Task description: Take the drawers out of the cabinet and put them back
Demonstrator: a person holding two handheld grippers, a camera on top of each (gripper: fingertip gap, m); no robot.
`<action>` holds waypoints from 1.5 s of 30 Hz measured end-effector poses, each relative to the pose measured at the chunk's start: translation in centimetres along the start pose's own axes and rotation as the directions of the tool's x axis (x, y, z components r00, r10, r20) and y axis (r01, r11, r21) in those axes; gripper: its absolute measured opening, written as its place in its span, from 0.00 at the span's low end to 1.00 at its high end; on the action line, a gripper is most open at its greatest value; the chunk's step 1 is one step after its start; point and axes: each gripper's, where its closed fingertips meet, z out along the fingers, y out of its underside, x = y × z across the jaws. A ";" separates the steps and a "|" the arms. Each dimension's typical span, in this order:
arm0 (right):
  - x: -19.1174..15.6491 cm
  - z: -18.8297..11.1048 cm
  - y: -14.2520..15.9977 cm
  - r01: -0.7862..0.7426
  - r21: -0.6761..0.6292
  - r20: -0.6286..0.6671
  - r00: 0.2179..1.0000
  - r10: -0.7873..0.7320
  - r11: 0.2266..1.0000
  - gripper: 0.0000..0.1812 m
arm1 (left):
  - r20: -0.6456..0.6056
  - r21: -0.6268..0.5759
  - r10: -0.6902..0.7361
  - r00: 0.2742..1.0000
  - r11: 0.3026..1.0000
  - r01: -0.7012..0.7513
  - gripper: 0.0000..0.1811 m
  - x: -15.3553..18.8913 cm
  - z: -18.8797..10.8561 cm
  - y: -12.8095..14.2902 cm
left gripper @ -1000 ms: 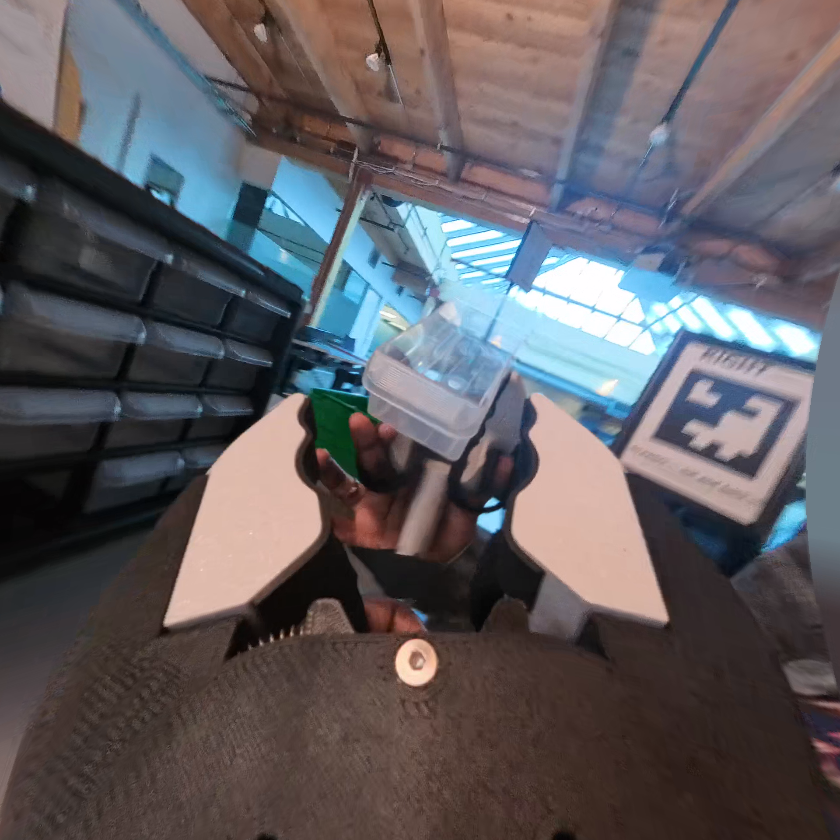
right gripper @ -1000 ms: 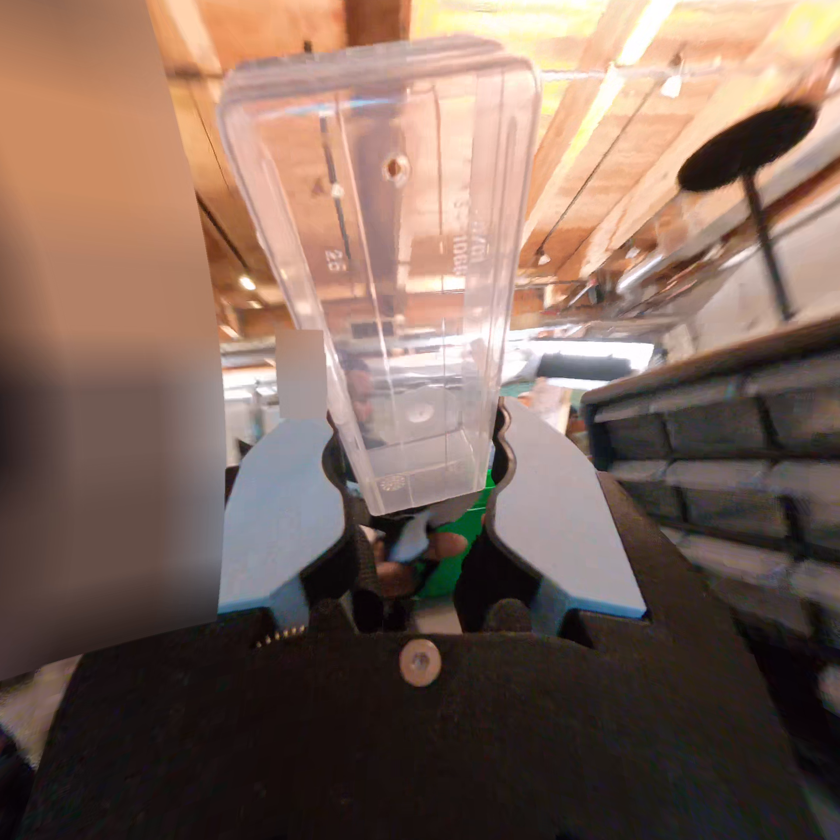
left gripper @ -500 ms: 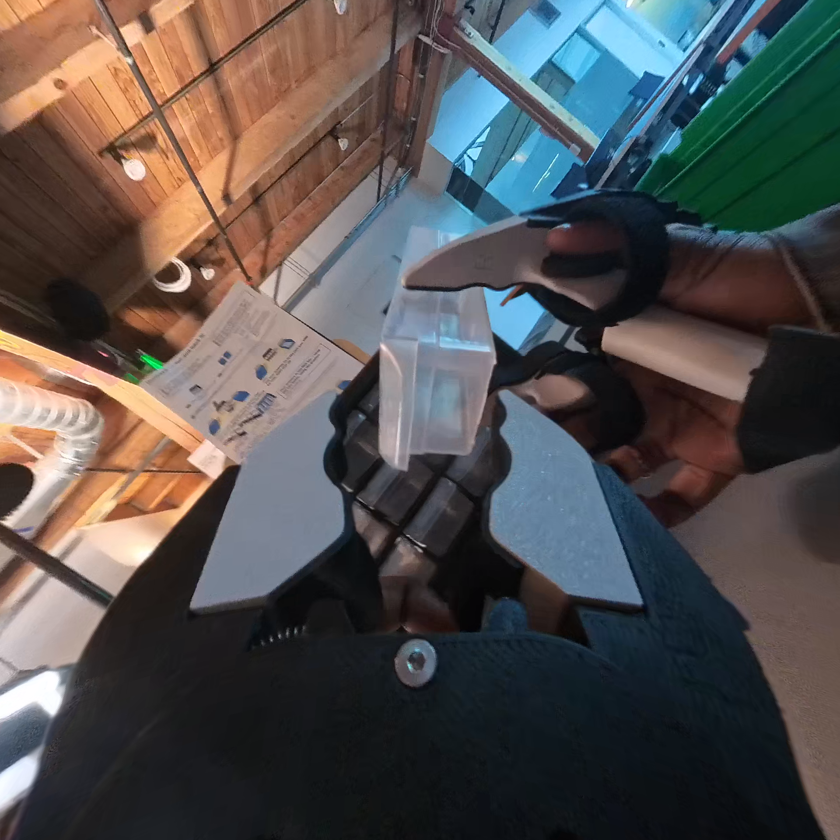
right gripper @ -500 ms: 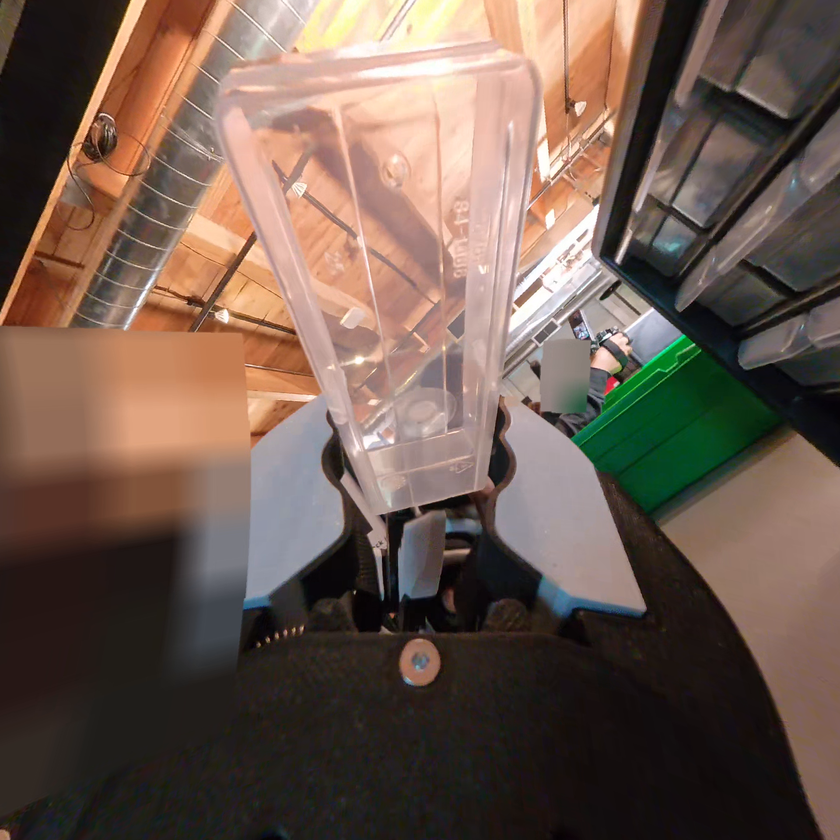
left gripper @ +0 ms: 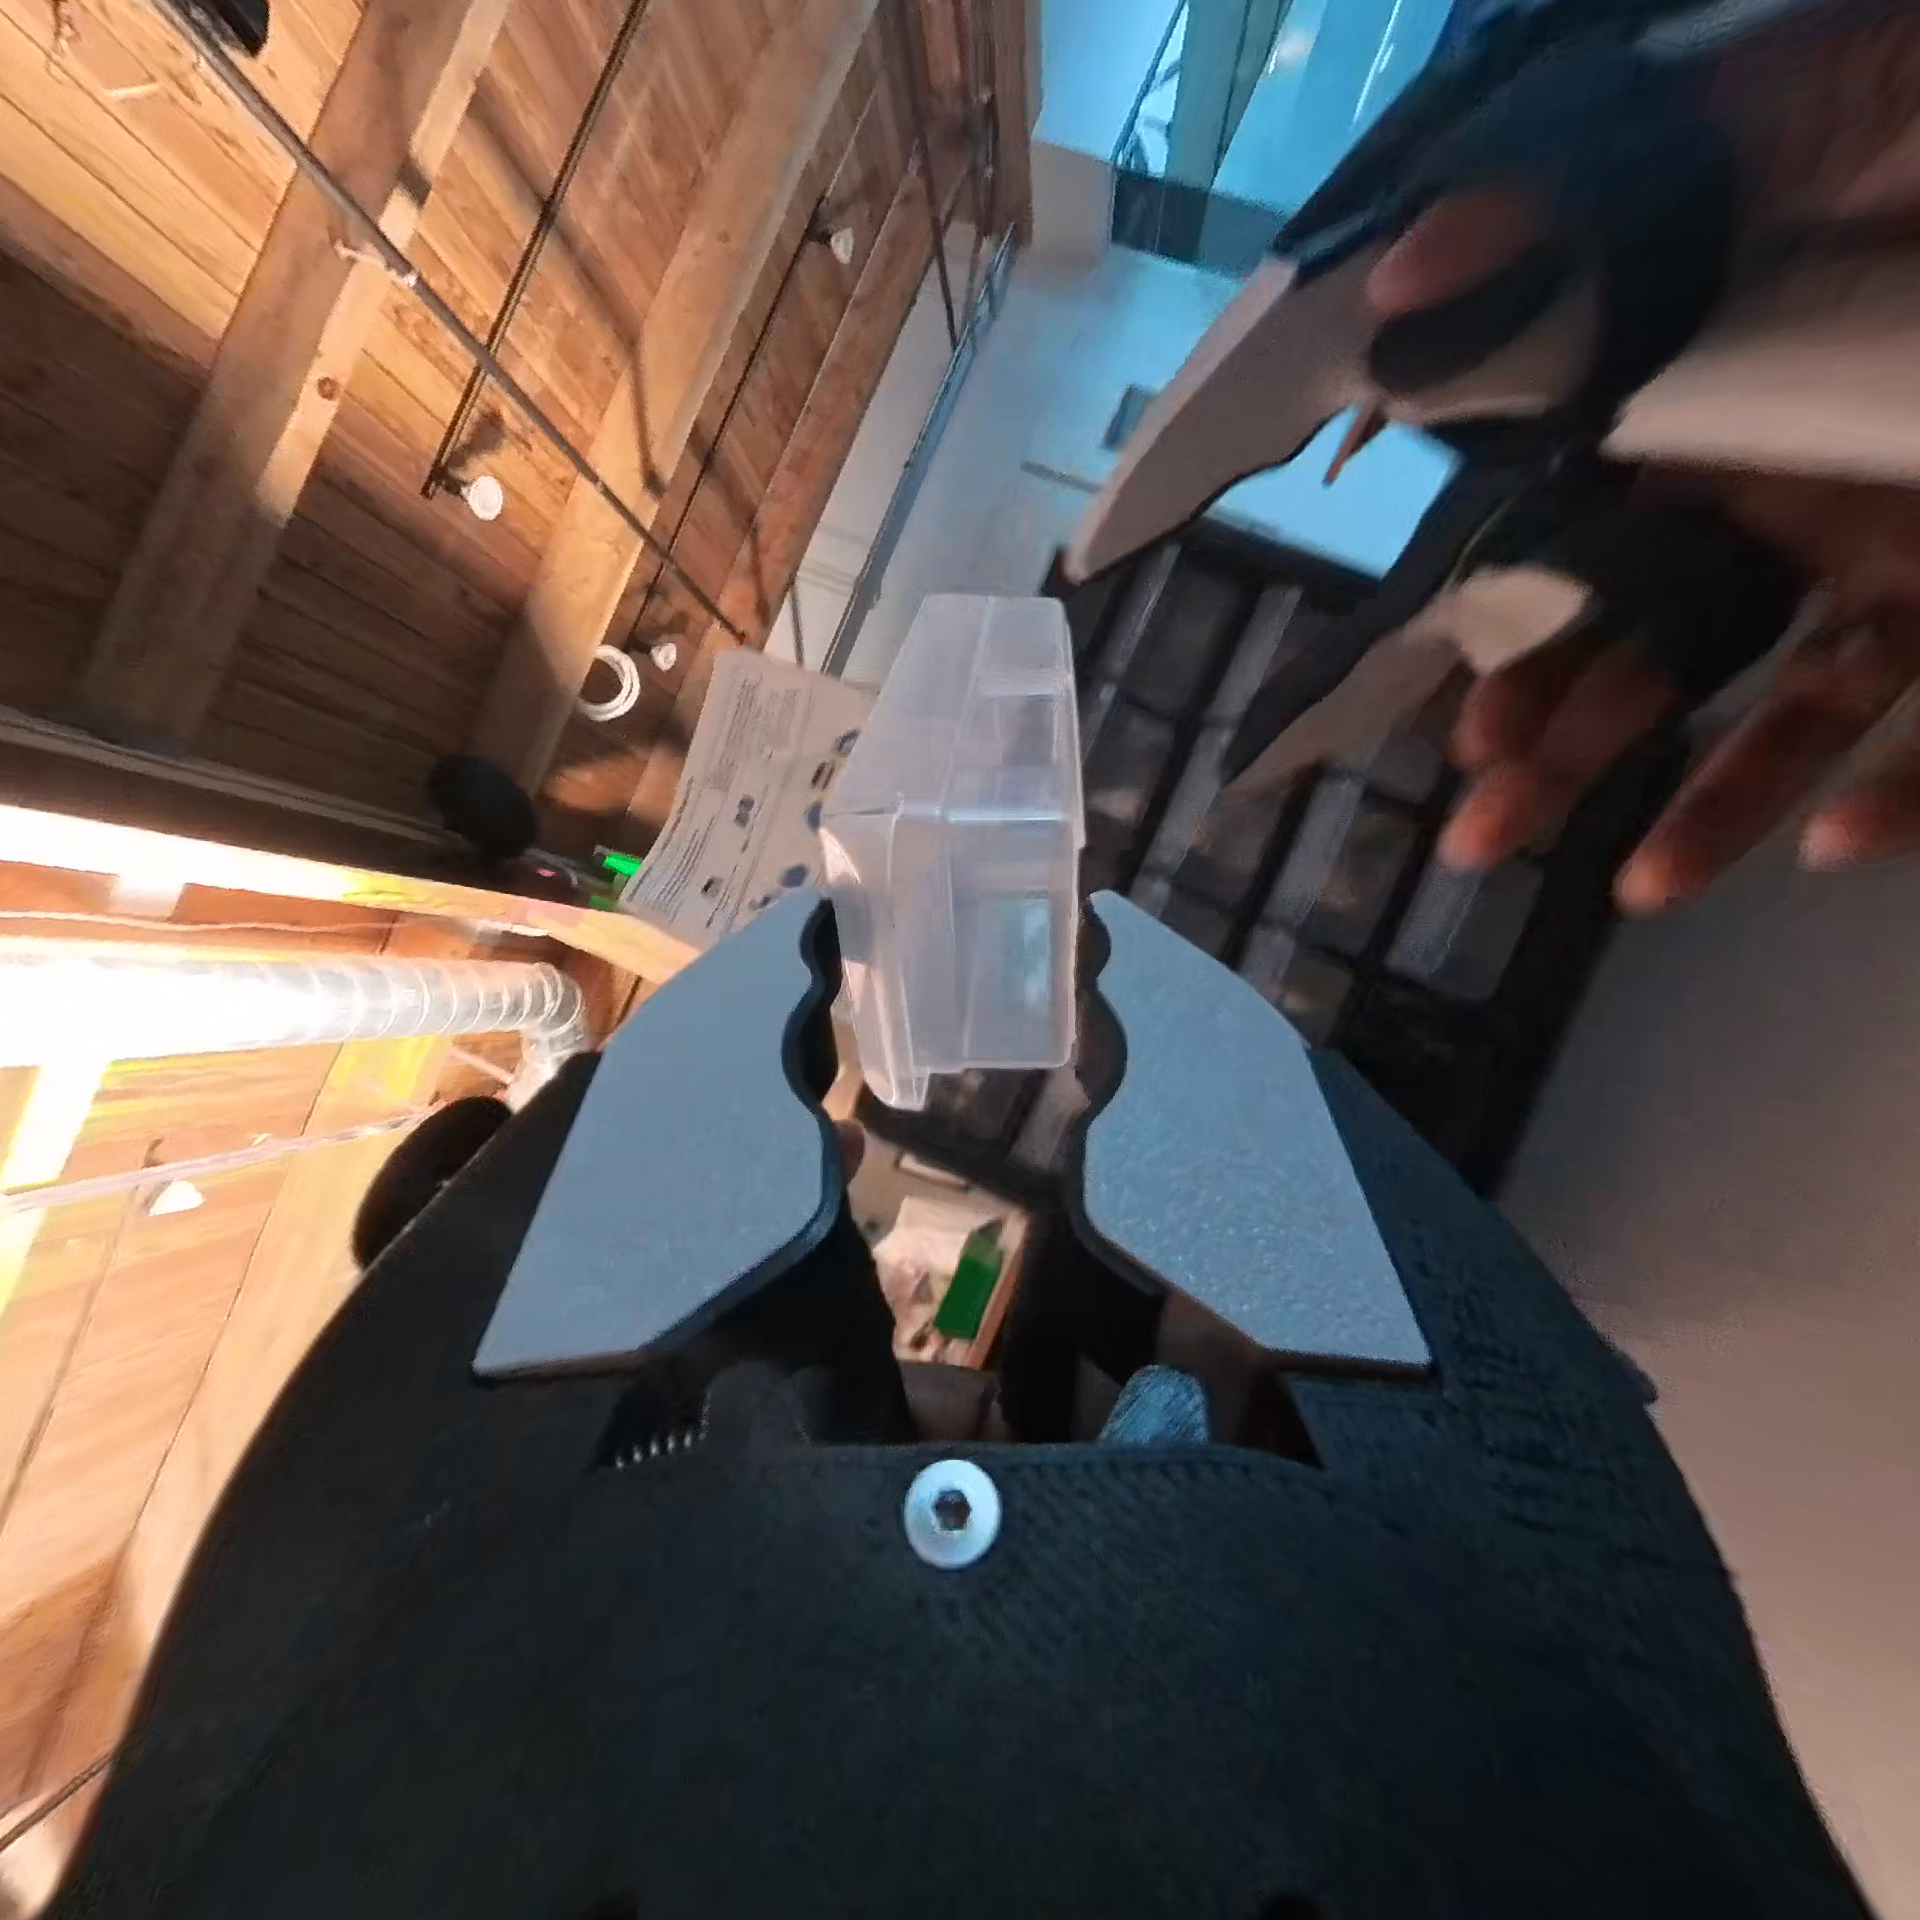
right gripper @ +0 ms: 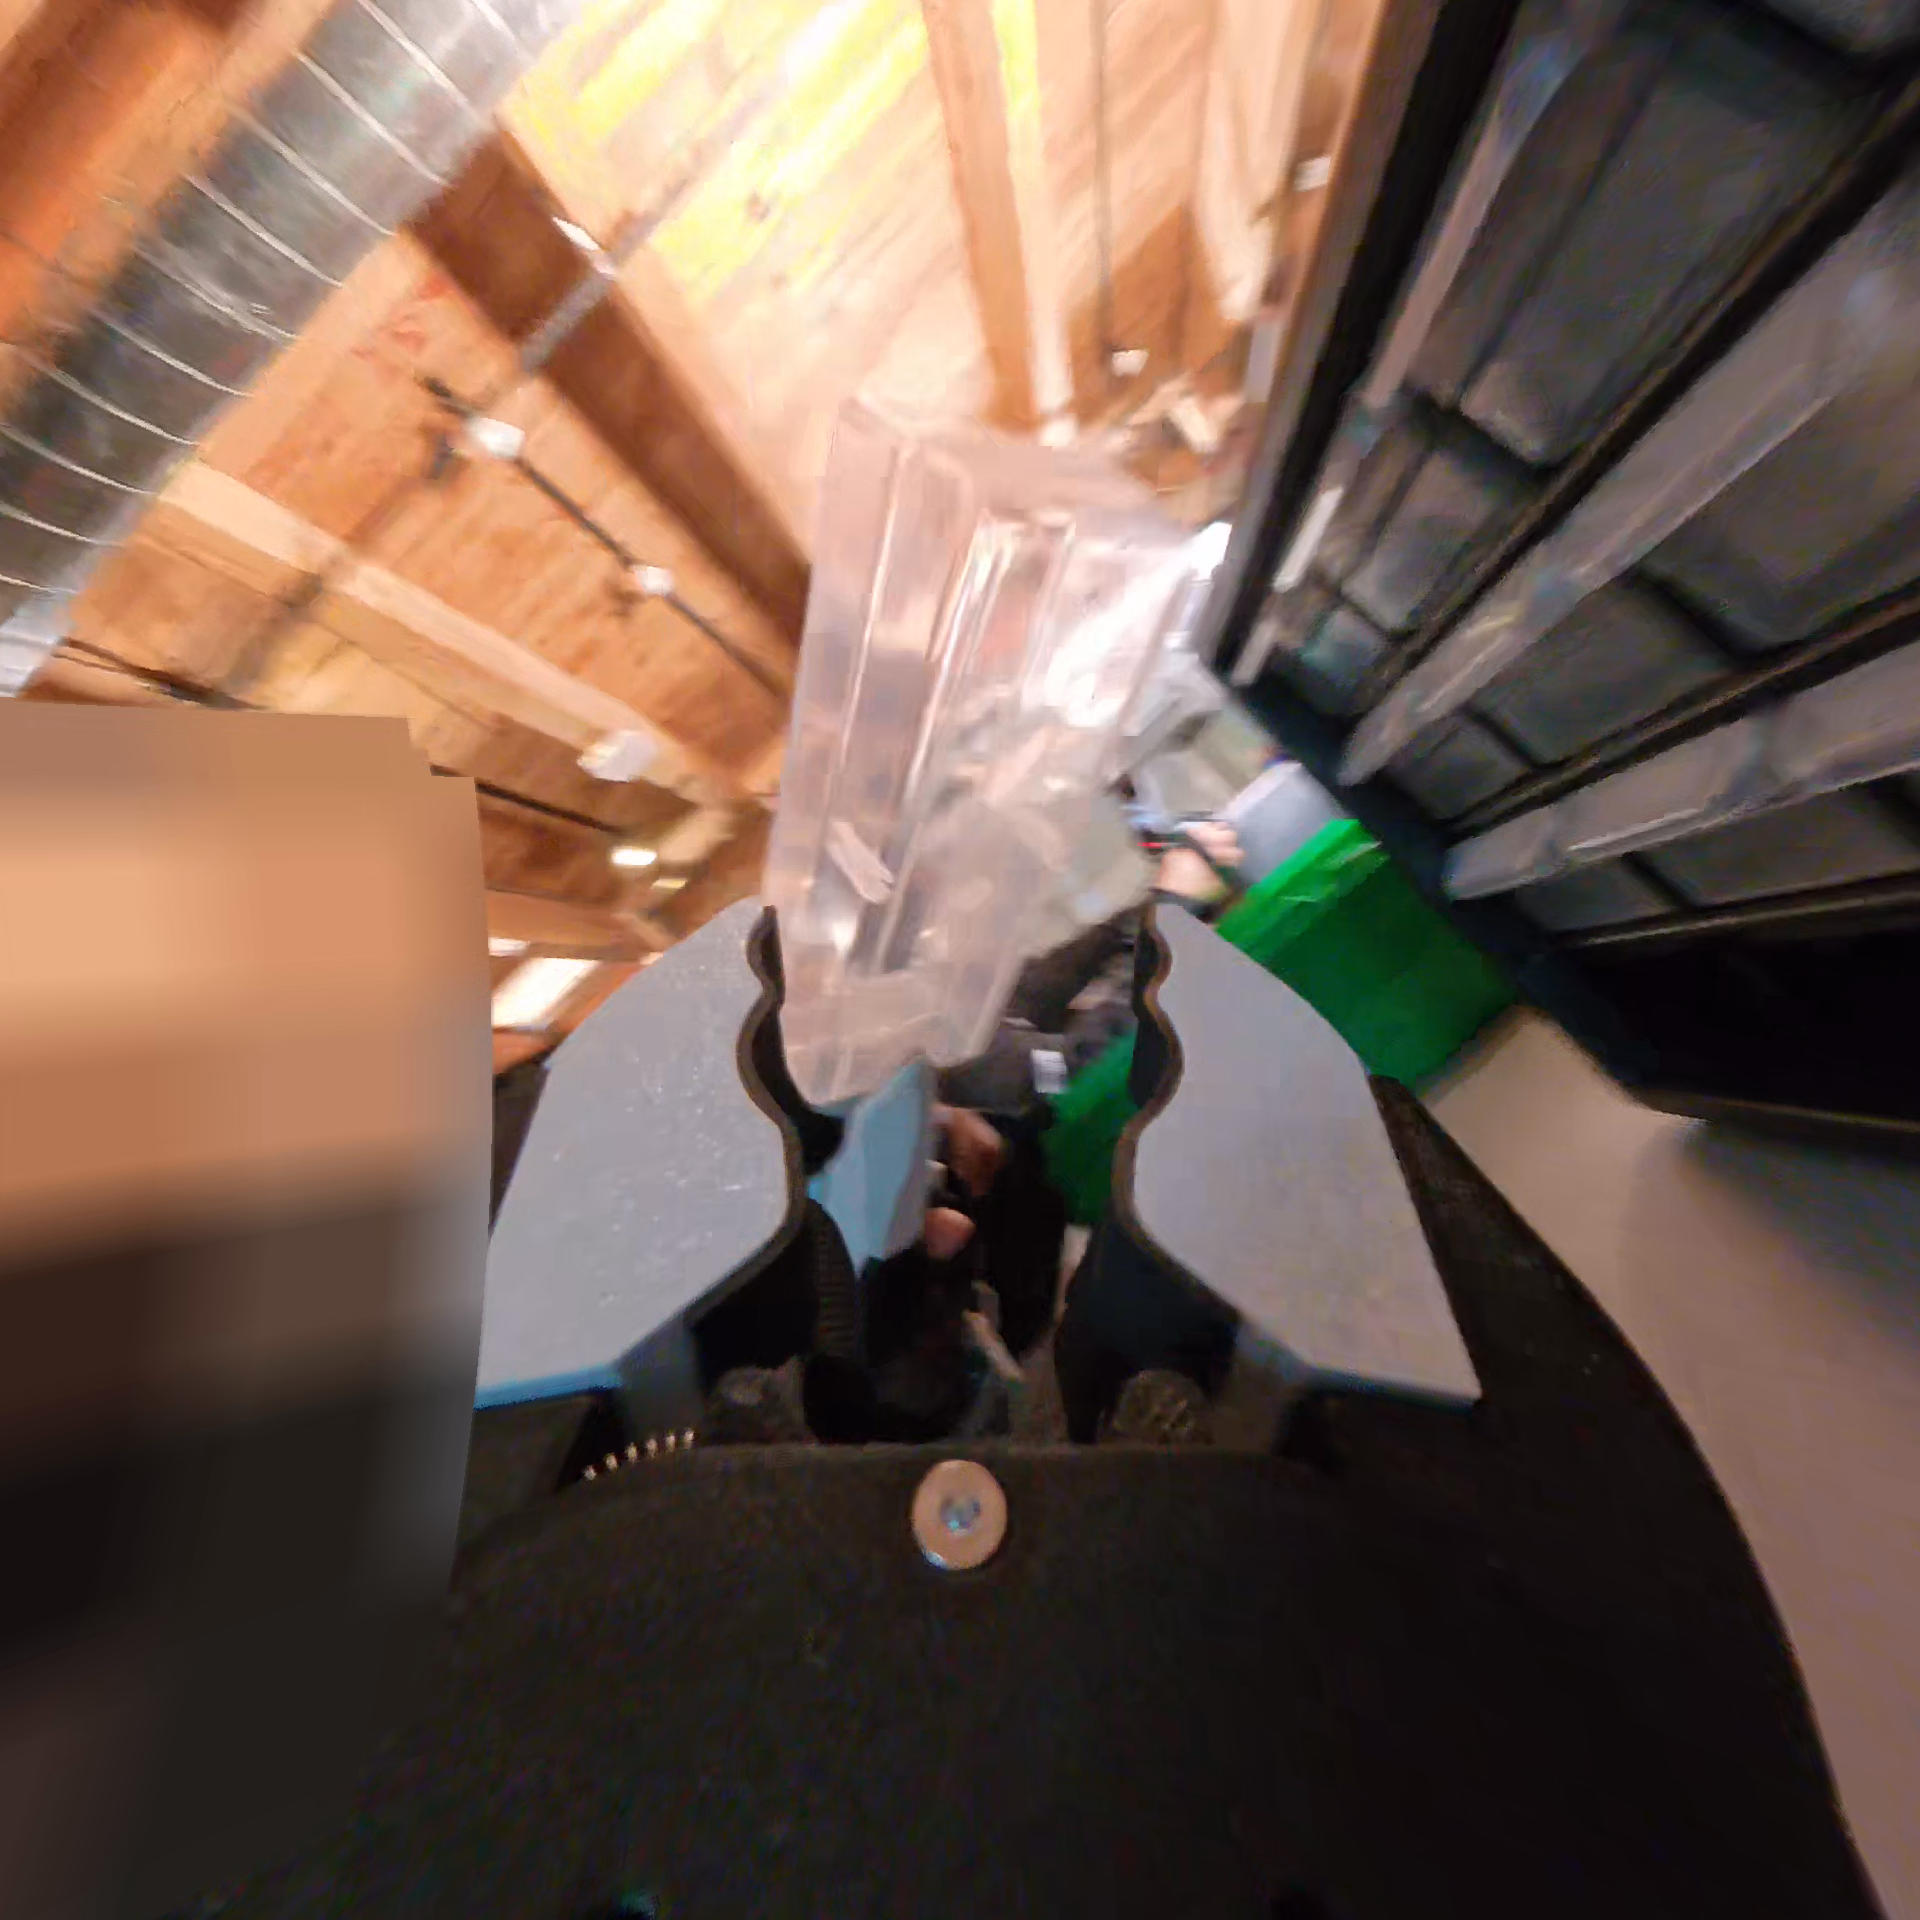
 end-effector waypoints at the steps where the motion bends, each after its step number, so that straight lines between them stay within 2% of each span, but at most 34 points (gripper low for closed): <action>1: 0.9 -0.3 -0.2 0.072 -0.013 -0.105 0.992 -0.073 0.997 0.35 | 0.003 -0.027 0.025 1.000 0.999 -0.025 0.24 -0.5 -0.5 0.9; 2: 1.7 -0.8 -0.9 0.164 -0.022 -0.215 0.962 -0.165 0.986 0.34 | -0.004 -0.054 0.048 0.999 0.997 -0.048 0.24 -0.9 -1.0 1.8; 4: 2.3 -1.6 -4.0 0.374 -0.044 -0.411 0.838 -0.358 0.926 0.29 | -0.022 -0.099 0.093 0.995 0.991 -0.095 0.24 -1.2 -1.8 3.2; 6: 1.1 -1.9 -8.1 0.545 -0.129 -0.530 0.668 -0.522 0.828 0.15 | -0.034 -0.123 0.122 0.992 0.984 -0.125 0.24 -1.1 -2.3 3.8; 9: -0.2 -1.7 -14.0 0.692 -0.349 -0.605 0.348 -0.716 0.631 0.01 | -0.055 -0.136 0.117 0.992 0.983 -0.123 0.24 -0.1 -2.3 3.7; 10: 0.0 -1.6 -15.5 0.698 -0.426 -0.603 0.256 -0.756 0.576 0.00 | -0.074 -0.140 0.126 0.989 0.981 -0.135 0.24 0.5 -2.2 3.6; 11: 0.8 -1.2 -16.2 0.675 -0.503 -0.573 0.208 -0.793 0.540 0.00 | -0.091 -0.147 0.139 0.986 0.978 -0.151 0.24 1.0 -2.1 3.5; 16: 5.9 -0.8 -16.5 0.493 -0.742 -0.465 0.109 -0.879 0.454 0.00 | -0.154 -0.221 0.137 0.979 0.961 -0.169 0.24 2.8 -2.0 3.3; 18: 6.7 -0.6 -16.9 0.509 -0.753 -0.453 0.060 -0.889 0.418 0.00 | -0.185 -0.270 0.137 0.973 0.945 -0.184 0.24 3.7 -2.2 3.2; 19: 6.8 -0.5 -17.0 0.506 -0.752 -0.462 0.052 -0.885 0.423 0.00 | -0.202 -0.296 0.138 0.970 0.935 -0.195 0.24 4.2 -2.4 3.2; 23: 6.8 -0.6 -17.0 0.474 -0.768 -0.472 0.035 -0.881 0.430 0.00 | -0.317 -0.390 0.097 0.944 0.893 -0.223 0.24 7.2 -3.0 3.4; 29: 6.7 -0.6 -17.0 0.455 -0.786 -0.463 0.017 -0.886 0.419 0.00 | -0.399 -0.476 0.079 0.914 0.834 -0.280 0.24 9.7 -2.1 3.4; 36: 6.7 -0.6 -17.0 0.486 -0.760 -0.475 0.037 -0.879 0.431 0.00 | -0.463 -0.486 0.162 0.871 0.775 -0.403 0.24 11.0 -0.9 4.8; 45: 6.7 -0.6 -17.0 0.486 -0.763 -0.475 0.023 -0.880 0.425 0.00 | -0.485 -0.436 0.225 0.845 0.775 -0.457 0.24 12.5 0.5 3.3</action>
